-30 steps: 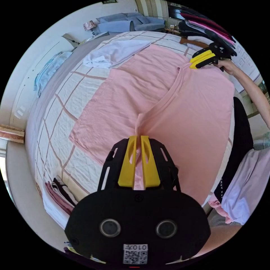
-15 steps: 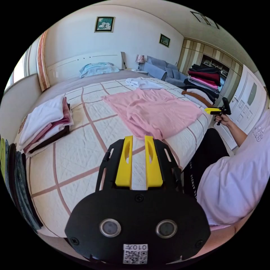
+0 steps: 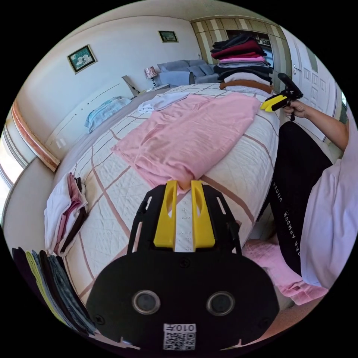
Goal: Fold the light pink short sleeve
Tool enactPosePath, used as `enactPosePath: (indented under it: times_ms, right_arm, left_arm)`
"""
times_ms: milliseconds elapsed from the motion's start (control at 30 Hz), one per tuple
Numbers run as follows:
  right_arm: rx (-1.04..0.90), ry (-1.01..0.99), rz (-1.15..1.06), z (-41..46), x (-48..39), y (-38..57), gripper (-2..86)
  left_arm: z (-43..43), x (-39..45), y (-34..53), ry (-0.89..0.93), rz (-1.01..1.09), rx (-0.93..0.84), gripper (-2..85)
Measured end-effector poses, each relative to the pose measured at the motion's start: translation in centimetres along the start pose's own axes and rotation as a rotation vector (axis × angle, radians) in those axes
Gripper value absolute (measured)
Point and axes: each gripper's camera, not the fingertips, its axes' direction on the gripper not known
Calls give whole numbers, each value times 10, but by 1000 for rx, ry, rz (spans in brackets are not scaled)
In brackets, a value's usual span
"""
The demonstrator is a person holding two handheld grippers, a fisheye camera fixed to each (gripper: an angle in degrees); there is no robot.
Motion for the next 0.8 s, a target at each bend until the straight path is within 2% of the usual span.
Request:
enactPosePath:
  times_ms: [133,233,333,400,467,667,800]
  right_arm:
    - [-1,20,18,-5,-1,12,75]
    - [-1,39,12,-9,-1,20,75]
    - [11,44,16,-11,1,22,75]
    - [40,45,2,-15,-1,20,75]
    - [83,43,-31,-18,-6,18,76]
    - [78,107,-75,-1,-12,15,75]
    - [130,87,-99,8,-10,9,67]
  left_arm:
    - [-10,-11,5,41,18,-34,16]
    - [-29,-36,19,137,6,25,9]
    - [-27,-66,30,265,-51,47,7]
    - [-13,-94,43,468,-169,104,6]
    - [2,-105,56,549,-252,133,7]
    - [4,-83,55,405,-205,84,10]
    - [7,-81,49,381,-218,79,10]
